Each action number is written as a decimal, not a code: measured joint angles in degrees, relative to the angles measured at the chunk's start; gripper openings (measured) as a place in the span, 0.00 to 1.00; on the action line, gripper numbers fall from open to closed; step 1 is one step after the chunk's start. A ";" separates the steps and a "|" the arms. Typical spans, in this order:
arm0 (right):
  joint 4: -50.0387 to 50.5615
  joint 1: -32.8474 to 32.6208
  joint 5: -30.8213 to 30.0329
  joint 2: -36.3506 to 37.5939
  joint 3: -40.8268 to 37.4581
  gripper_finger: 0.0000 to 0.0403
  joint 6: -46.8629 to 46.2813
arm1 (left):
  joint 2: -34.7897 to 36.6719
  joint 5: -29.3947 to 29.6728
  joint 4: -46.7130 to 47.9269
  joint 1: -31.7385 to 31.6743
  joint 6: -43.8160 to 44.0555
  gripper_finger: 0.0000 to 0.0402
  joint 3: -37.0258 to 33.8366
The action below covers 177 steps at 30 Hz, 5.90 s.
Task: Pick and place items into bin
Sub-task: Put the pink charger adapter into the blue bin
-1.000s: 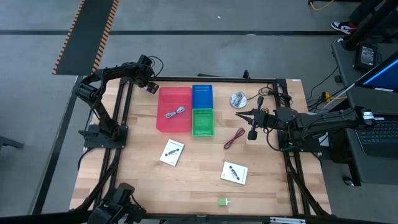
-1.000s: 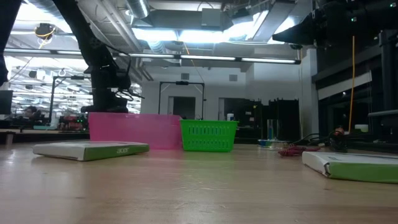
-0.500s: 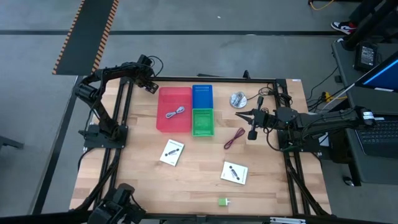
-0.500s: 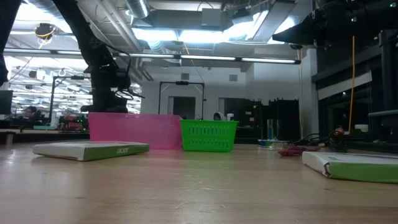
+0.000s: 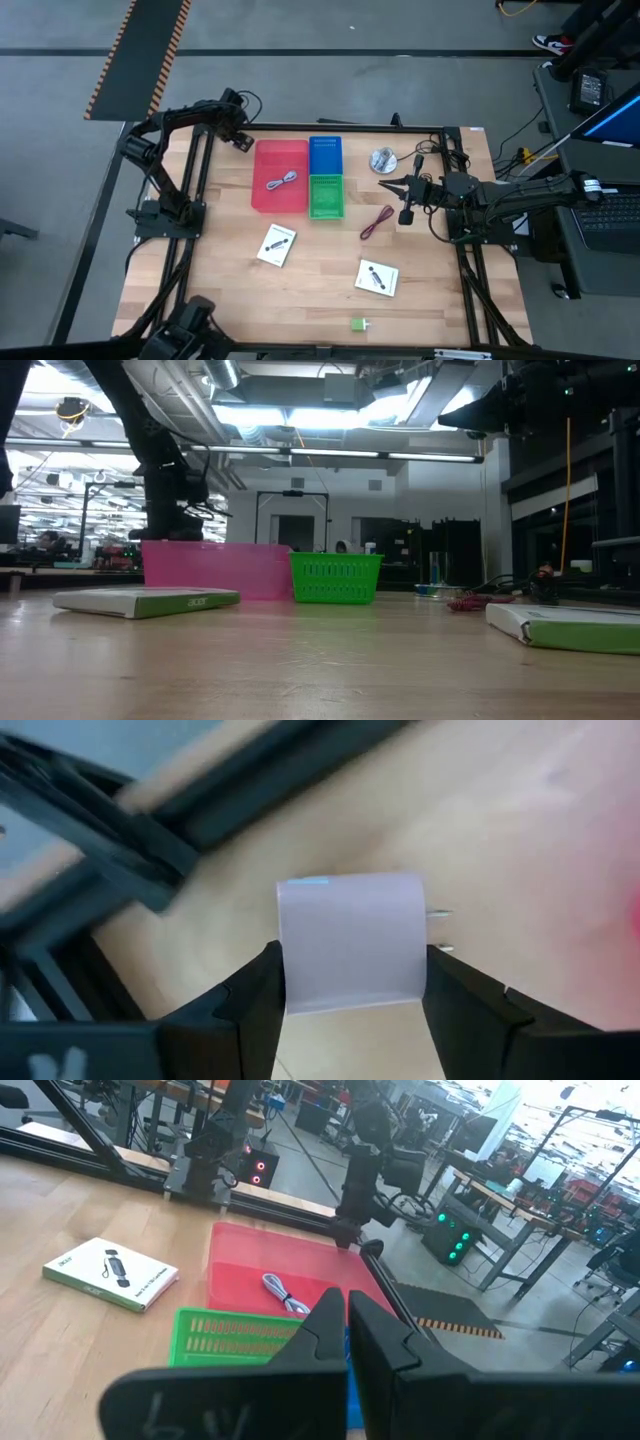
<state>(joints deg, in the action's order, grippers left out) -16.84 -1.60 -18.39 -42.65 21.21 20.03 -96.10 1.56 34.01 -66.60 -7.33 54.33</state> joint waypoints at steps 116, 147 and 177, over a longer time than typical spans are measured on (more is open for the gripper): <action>0.48 -0.01 0.02 0.00 0.00 0.00 -1.60 | -4.29 -16.27 -13.71 36.39 -6.99 0.49 20.13; 1.47 -0.02 0.02 0.00 0.00 0.00 -1.53 | -16.78 -11.67 -20.23 34.99 -6.40 0.53 20.11; 1.64 -0.02 0.02 0.00 0.00 0.00 -1.73 | -16.67 -11.69 -20.34 35.08 -5.58 0.56 20.11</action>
<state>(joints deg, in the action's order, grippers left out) -15.20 -1.62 -18.37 -42.65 21.21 18.31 -112.77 -10.13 13.67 -31.53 -12.91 74.43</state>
